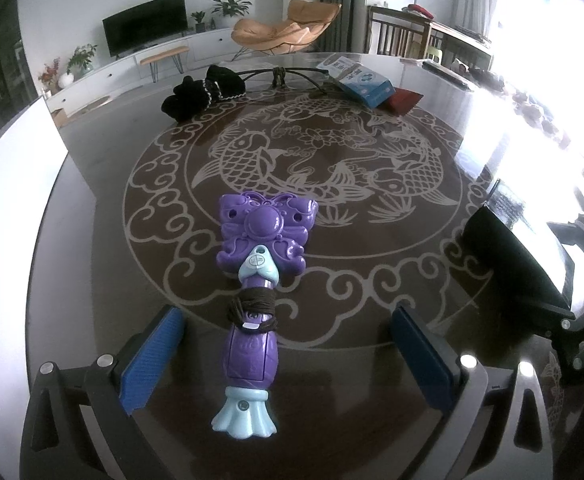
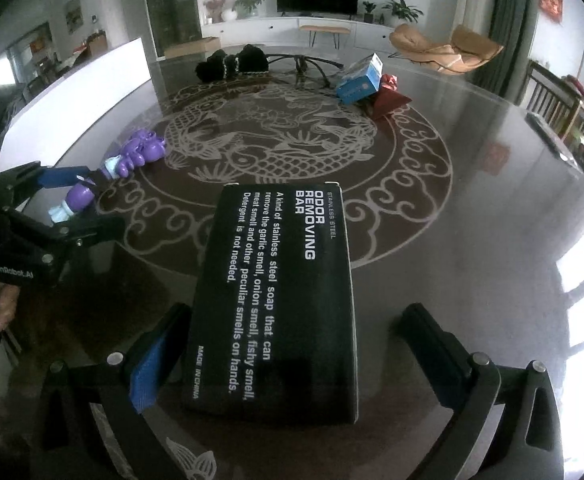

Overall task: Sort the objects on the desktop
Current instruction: 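Lift the black box with the right tool while the left holds the wand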

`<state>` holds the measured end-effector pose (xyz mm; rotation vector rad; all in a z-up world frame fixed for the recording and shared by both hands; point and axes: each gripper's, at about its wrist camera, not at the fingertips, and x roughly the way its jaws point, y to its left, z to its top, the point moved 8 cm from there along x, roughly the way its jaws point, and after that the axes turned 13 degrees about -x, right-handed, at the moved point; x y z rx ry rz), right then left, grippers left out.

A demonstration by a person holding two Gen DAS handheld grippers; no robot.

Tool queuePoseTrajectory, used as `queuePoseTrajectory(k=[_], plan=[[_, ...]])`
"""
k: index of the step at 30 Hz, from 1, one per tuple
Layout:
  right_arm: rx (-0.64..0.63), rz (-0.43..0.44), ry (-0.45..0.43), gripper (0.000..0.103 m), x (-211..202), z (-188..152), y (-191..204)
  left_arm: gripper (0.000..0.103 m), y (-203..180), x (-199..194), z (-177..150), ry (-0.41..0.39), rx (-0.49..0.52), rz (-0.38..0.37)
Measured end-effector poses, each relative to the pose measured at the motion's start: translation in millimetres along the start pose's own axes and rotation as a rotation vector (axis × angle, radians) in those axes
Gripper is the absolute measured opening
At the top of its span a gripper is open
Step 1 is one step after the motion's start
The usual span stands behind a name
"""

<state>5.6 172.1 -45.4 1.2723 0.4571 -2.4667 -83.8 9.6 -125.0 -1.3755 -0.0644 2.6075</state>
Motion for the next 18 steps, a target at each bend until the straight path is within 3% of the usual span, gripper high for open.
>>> queuePoseTrajectory(k=[18], plan=[[0.0,-0.009,-0.004,0.103,-4.2,-2.0,1.0,0.103,0.1,0.2,0.3,0.0,0.0,0.0]])
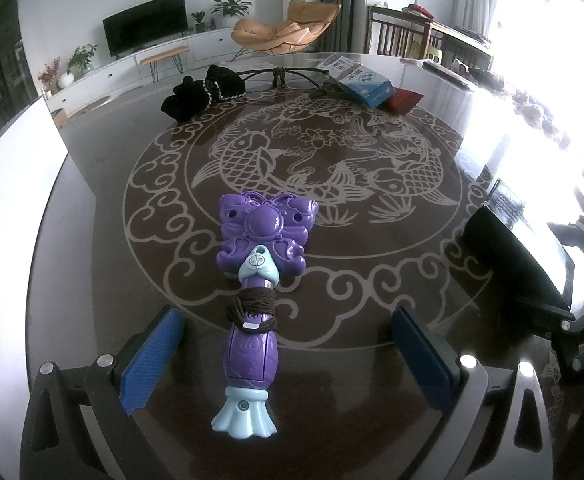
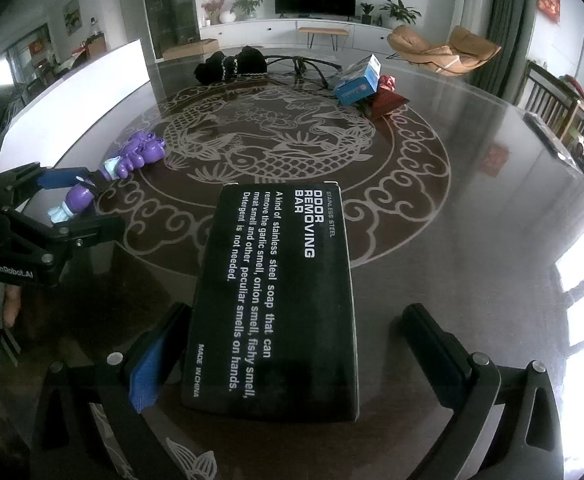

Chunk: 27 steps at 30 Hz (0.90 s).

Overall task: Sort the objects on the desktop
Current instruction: 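Lift the black box with the right tool while the left holds the wand, then carry wand and black box into the white-walled bin and open both tools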

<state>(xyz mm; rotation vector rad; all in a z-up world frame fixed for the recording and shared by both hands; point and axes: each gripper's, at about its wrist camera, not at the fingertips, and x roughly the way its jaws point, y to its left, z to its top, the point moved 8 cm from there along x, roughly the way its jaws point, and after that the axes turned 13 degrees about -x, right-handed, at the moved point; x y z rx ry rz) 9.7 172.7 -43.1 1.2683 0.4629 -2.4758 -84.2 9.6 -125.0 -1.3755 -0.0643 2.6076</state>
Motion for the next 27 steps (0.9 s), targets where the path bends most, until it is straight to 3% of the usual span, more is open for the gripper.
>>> queuePoseTrajectory(k=[3,6,7,8,9,11,13,19,24,27], plan=[[-0.005,0.004,0.006,0.103,-0.4,0.2,0.2,0.103,-0.2,0.0,0.2,0.0,0.001,0.0],[-0.033,0.041,0.076,0.103,4.9,5.8,-0.6,0.099,-3.3,1.4,2.3,0.019,0.033,-0.014],[-0.031,0.049,0.093,0.099,5.8,7.7,-1.8,0.054,-2.2,-4.3,5.3,-0.012,0.027,-0.017],[-0.025,0.048,0.08,0.073,2.5,12.0,-3.9,0.021,1.8,-8.5,8.0,-0.03,0.012,0.0],[-0.022,0.07,0.065,0.058,-1.0,16.2,-3.2,0.021,4.0,-9.3,8.3,-0.006,-0.023,-0.033],[0.005,0.082,0.082,0.059,-4.0,17.5,-4.6,0.021,9.8,-18.0,9.6,-0.019,-0.089,-0.09],[0.002,0.081,0.071,0.059,-11.9,17.5,-1.7,0.021,13.9,-32.7,10.4,-0.055,-0.1,-0.079],[0.031,0.11,-0.002,0.059,-48.4,38.4,8.4,0.021,23.4,-101.3,20.5,-0.187,-0.2,-0.162],[-0.012,0.152,-0.085,0.059,-83.5,89.7,36.6,0.021,62.1,-177.8,30.5,-0.308,-0.286,-0.186],[-0.077,0.216,-0.152,0.059,-104.0,134.3,81.0,0.021,116.3,-217.1,30.7,-0.353,-0.328,-0.119]])
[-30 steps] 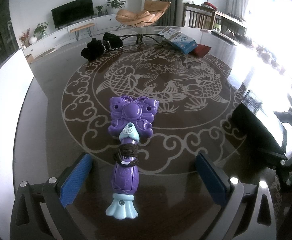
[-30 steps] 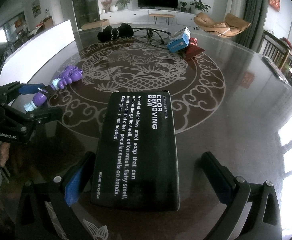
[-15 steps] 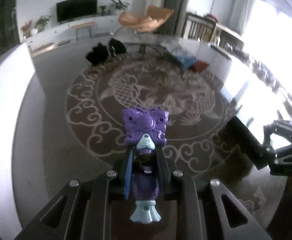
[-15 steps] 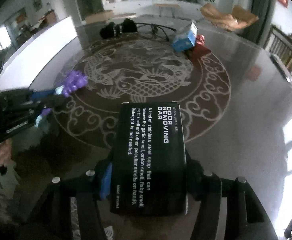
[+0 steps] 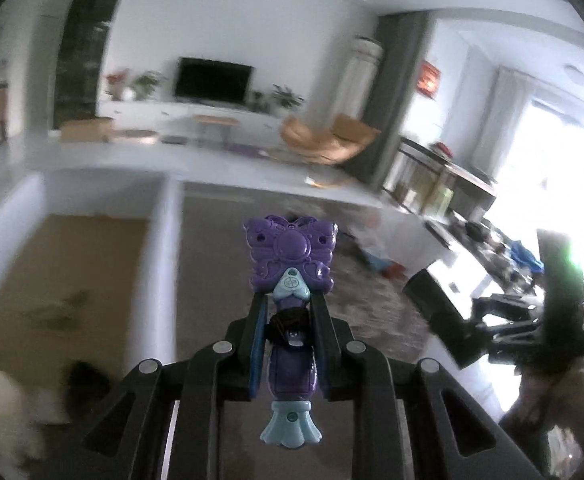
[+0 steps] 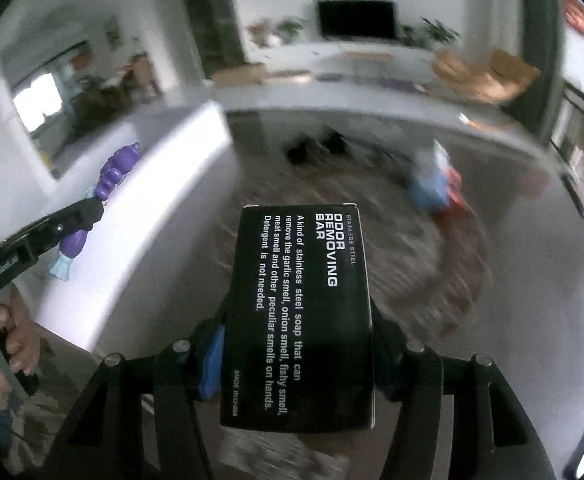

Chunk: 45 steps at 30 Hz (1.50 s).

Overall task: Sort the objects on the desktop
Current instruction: 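Carry wand and black box into the white-walled bin and open both tools, then move both open tools back over the table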

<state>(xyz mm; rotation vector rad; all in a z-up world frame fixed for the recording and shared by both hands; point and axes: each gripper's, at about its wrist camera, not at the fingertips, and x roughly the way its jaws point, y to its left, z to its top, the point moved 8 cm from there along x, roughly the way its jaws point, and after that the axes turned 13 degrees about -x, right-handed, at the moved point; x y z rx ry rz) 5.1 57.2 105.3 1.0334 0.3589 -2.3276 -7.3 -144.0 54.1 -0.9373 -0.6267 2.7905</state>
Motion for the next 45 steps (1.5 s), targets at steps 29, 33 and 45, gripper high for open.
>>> queuePoseTrajectory(k=[29,33,45], plan=[[-0.075,0.126,-0.213,0.103,84.7,60.4,106.0,0.086,213.1,-60.2,2.7,-0.137,-0.245,0.456],[0.009,-0.097,-0.073,0.103,99.8,-14.5,1.1,0.087,144.1,-67.6,3.9,-0.163,-0.135,0.356],[0.196,-0.417,0.089,0.103,61.1,-136.4,-153.3,0.103,-97.9,-3.8,-49.1,-0.005,0.139,-0.048]])
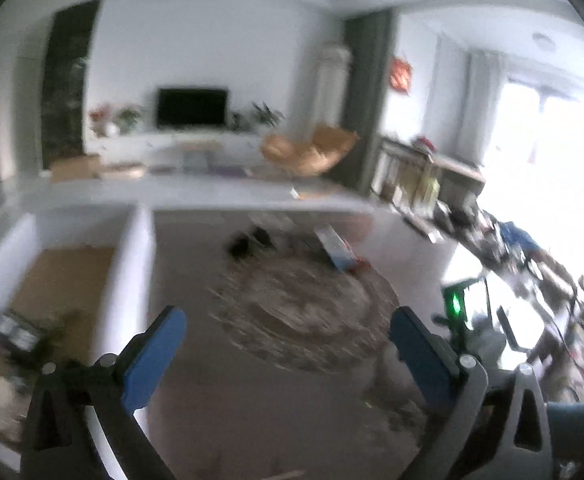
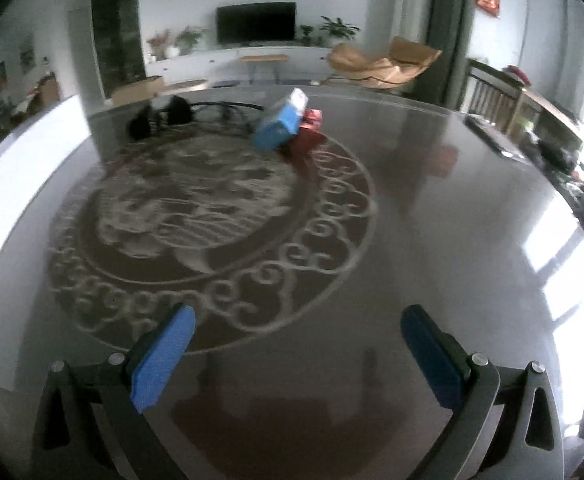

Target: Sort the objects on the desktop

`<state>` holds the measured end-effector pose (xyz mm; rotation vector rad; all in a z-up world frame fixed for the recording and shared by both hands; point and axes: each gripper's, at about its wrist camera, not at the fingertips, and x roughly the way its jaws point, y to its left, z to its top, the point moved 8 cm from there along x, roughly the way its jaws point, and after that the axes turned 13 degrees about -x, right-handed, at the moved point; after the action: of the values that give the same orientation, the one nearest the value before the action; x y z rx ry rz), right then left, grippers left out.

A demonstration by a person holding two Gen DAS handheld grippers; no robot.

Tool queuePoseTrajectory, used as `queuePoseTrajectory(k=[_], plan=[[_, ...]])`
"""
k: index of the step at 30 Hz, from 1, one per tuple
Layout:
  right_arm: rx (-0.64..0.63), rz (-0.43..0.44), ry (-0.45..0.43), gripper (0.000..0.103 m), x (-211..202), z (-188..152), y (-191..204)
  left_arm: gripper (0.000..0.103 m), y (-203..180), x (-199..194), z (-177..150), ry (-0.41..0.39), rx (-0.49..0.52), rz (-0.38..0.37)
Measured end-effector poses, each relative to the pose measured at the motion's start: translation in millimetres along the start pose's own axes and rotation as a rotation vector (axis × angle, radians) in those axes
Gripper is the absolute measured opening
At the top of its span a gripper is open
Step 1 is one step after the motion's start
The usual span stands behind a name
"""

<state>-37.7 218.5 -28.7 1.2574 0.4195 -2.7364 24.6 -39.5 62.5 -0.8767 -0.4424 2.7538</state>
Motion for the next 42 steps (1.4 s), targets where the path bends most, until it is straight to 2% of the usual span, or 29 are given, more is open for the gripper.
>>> queuePoseTrajectory(k=[3,5,8,13,17,18,20,42], plan=[[0.014,0.014,0.008,0.103,-2.9,-3.6,-2.4,0.103,-13.3,57.9,-37.6,0.127,0.004,0.02],[0.005,0.012,0.007,0.103,-0.6,-0.7,-1.2,0.103,-7.7,100.4,-60.1,0.193,0.011,0.077],[-0.009,0.023,0.053,0.103,12.4,-1.7,4.3,0.103,6.5,141.1,-76.5,0.217,0.025,0.156],[0.044,0.051,0.086,0.103,17.4,-10.1,-0.7,0.103,19.9,180.4,-79.5,0.22,0.016,0.212],[0.048,0.044,0.086,0.103,16.1,-12.2,-0.9,0.103,19.5,209.6,-90.3,0.32,0.02,0.253],[0.048,0.044,0.086,0.103,15.8,-12.5,-0.6,0.103,15.2,212.1,-91.5,0.326,0.059,0.27],[0.049,0.044,0.085,0.103,15.5,-12.4,-0.6,0.103,11.2,213.1,-91.8,0.333,0.072,0.25],[0.073,0.029,0.073,0.103,9.9,-14.1,-4.1,0.103,12.5,213.2,-90.6,0.334,0.068,0.246]])
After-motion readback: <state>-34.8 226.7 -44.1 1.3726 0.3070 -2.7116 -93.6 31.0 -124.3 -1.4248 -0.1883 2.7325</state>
